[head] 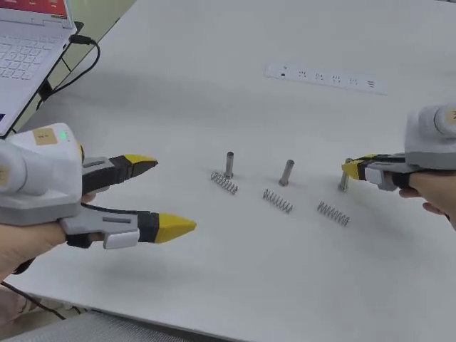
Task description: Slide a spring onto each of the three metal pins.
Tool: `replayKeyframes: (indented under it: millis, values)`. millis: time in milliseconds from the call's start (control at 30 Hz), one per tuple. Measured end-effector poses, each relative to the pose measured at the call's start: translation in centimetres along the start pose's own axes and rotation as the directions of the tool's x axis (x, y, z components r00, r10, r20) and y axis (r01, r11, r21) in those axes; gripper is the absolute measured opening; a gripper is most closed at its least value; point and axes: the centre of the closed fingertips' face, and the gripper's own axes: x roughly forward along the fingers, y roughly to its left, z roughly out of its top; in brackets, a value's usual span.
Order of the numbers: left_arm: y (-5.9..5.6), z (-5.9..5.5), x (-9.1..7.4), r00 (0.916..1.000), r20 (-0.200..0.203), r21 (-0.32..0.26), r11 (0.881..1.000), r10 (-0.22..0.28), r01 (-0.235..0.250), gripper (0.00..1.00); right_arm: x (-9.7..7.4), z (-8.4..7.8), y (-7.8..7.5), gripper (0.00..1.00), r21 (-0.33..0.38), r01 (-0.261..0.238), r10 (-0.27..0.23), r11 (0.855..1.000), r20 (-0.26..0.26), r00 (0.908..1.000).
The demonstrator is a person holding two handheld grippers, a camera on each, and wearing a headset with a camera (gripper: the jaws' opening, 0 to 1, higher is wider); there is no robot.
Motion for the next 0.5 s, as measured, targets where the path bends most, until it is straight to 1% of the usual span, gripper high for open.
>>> replayKeyframes:
  millis: [133, 200, 333, 500]
  values:
    - [0.0, 0.2, 0.1, 1.0, 0.009, -0.003, 1.0, 0.0, 0.0, 0.71, -0.4, -0.1, 0.2, 0.05, -0.036, 0.002, -0.001, 0.999, 0.023, 0.9997]
    - [0.0, 0.2, 0.1, 1.0, 0.006, 0.0, 1.0, 0.001, -0.001, 0.71, -0.6, -0.2, 0.2, 0.06, -0.048, 0.003, -0.001, 0.999, 0.04, 0.9992]
    - [-0.1, 0.1, 0.2, 1.0, 0.003, 0.001, 1.0, -0.001, 0.001, 0.71, -1.0, -0.5, 0.2, 0.06, -0.046, 0.011, -0.008, 0.999, 0.049, 0.9987]
    - [-0.2, 0.1, 0.3, 1.0, 0.001, 0.002, 1.0, -0.005, 0.005, 0.71, -1.1, -0.6, 0.5, 0.06, -0.074, 0.009, -0.005, 0.997, 0.048, 0.9988]
